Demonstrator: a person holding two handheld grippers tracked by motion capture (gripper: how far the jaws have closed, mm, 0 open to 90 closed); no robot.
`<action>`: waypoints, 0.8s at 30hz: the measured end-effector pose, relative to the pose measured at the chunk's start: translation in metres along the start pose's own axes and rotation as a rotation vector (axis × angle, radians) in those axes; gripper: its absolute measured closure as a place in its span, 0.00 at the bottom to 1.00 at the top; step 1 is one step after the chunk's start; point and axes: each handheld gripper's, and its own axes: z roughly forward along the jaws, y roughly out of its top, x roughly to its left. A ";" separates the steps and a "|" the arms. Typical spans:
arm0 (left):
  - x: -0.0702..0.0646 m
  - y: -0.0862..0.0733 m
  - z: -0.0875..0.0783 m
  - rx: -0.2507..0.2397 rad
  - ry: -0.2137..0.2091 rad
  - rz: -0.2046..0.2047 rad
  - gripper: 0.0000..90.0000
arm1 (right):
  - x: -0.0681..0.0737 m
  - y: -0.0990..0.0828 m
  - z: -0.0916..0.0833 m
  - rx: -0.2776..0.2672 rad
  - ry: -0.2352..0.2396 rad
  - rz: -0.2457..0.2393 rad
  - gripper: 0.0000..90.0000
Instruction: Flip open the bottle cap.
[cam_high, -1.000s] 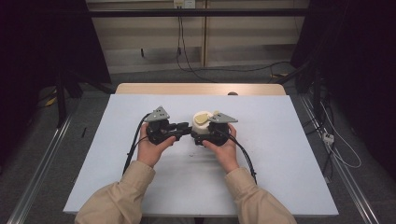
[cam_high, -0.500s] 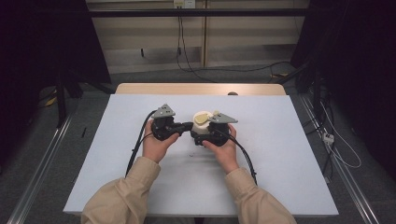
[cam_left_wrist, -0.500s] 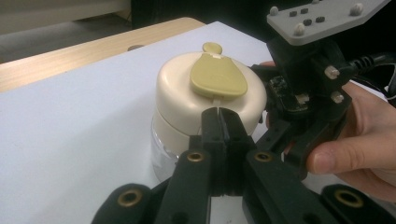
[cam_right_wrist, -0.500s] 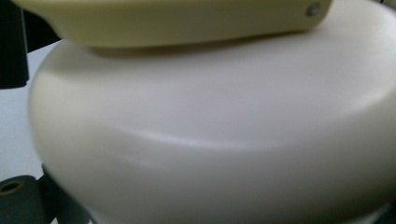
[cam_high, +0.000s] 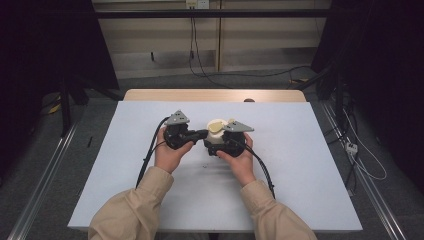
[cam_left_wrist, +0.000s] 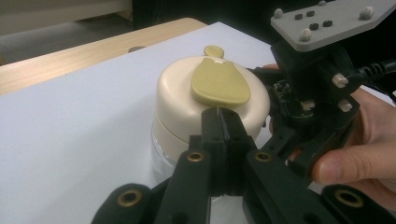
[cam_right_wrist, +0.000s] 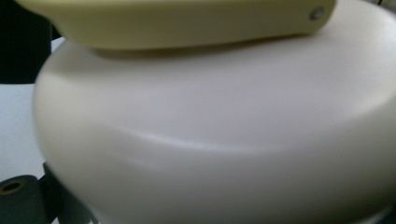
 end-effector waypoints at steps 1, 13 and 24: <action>-0.001 0.001 0.001 0.000 0.000 0.001 1.00 | 0.000 0.000 0.000 0.000 0.000 0.000 0.05; -0.006 0.011 0.003 -0.012 -0.001 0.017 1.00 | 0.000 0.000 0.000 0.001 -0.001 -0.001 0.05; -0.007 0.018 0.003 -0.022 0.002 0.017 1.00 | 0.000 0.000 0.000 0.001 -0.004 -0.003 0.05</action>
